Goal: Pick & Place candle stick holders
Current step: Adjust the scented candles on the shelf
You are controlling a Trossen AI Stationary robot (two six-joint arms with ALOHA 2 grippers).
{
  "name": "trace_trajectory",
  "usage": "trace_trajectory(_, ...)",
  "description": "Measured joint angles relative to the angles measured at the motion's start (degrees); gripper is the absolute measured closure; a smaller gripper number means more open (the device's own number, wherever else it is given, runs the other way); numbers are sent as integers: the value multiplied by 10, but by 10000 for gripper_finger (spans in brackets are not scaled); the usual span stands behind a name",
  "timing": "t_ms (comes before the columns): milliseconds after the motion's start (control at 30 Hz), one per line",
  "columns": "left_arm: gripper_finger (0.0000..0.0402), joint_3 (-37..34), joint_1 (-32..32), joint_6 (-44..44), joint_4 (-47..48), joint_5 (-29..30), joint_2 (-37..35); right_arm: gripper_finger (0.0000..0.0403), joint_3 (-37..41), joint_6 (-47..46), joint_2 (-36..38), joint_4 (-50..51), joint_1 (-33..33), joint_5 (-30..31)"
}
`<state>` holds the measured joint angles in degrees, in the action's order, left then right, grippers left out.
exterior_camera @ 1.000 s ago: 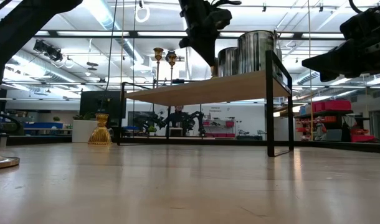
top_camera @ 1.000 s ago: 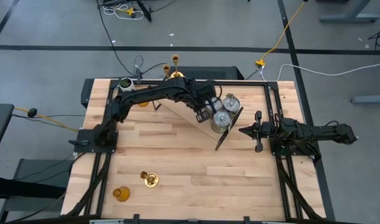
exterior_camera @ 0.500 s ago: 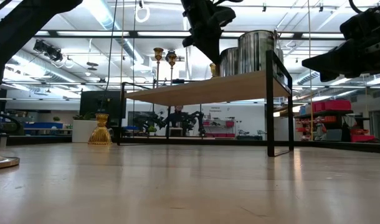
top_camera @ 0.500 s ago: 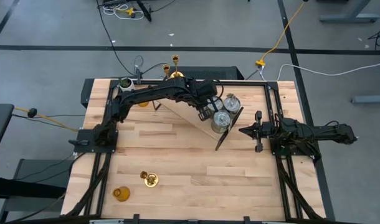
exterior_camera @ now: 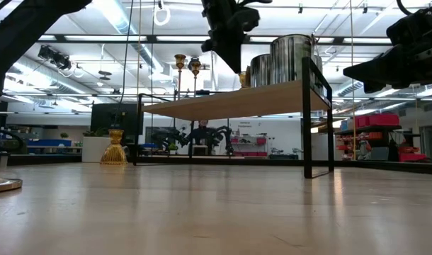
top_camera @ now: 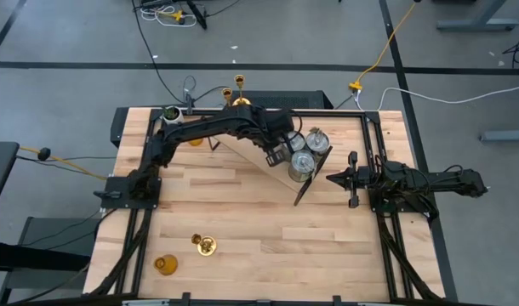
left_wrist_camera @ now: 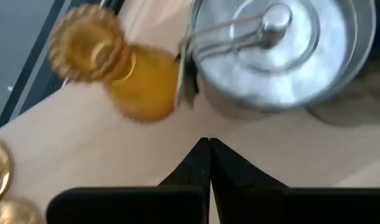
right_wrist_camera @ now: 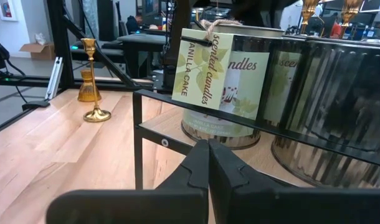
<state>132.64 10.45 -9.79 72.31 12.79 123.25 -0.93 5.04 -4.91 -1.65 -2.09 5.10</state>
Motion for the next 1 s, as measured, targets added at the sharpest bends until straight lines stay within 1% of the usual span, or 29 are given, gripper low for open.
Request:
trace_trajectory(200, 395, 0, 11, 14, 18, -1, -21, 400, 0, 0, 0, 0, 0, 0)
trace_trajectory(300, 396, 1, 19, 19, 7, -4, -33, 400, 0, 0, 0, 0, 0, 0)
trace_trajectory(500, 395, 6, 40, 66, -30, -7, -38, 400, 0, 0, 0, 0, 0, 0)
trace_trajectory(567, 395, 6, 48, 78, -37, -19, -39, 400, 0, 0, 0, 0, 0, 0)
trace_trajectory(700, 398, 6, 59, 75, -52, -51, -39, 400, 0, 0, 0, 0, 0, 0)
trace_trajectory(933, 393, 6, 73, 63, -61, -60, -50, 400, 0, 0, 0, 0, 0, 0)
trace_trajectory(1000, 395, 6, 79, 62, -70, -73, -56, 400, 0, 0, 0, 0, 0, 0)
